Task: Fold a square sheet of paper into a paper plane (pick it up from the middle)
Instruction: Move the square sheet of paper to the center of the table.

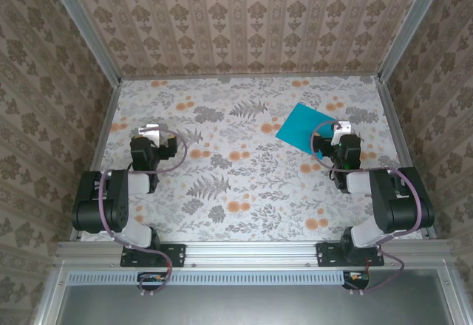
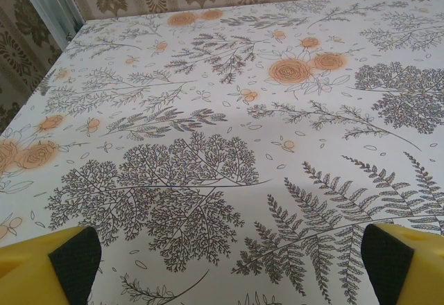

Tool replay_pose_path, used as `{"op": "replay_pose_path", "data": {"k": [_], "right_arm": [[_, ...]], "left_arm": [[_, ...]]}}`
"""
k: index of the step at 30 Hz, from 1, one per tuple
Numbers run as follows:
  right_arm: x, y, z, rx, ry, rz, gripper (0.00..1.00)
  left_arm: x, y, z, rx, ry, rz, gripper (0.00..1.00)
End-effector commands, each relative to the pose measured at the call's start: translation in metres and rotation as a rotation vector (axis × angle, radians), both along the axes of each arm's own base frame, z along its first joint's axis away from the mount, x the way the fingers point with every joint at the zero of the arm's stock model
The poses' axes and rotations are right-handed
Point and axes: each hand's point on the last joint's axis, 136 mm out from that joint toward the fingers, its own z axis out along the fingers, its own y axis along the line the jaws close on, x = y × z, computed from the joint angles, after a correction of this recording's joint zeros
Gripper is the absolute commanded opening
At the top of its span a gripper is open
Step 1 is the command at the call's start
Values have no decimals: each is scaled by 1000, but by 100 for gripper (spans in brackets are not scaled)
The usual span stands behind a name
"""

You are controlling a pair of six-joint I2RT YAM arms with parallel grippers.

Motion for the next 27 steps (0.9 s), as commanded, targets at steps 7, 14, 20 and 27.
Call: {"op": "replay_pose_path", "data": {"k": [7, 14, 20, 27], "right_arm": [[5, 4, 5, -2, -11, 21, 100], [6, 4, 6, -2, -13, 21, 100], [6, 3, 6, -4, -12, 19, 100], [5, 4, 8, -4, -20, 22, 100]], "left_arm": [[4, 1, 2, 3, -2, -12, 100], [4, 1, 2, 2, -3, -10, 100], [4, 1, 2, 3, -3, -11, 100], [3, 0, 4, 2, -13, -15, 100]]}}
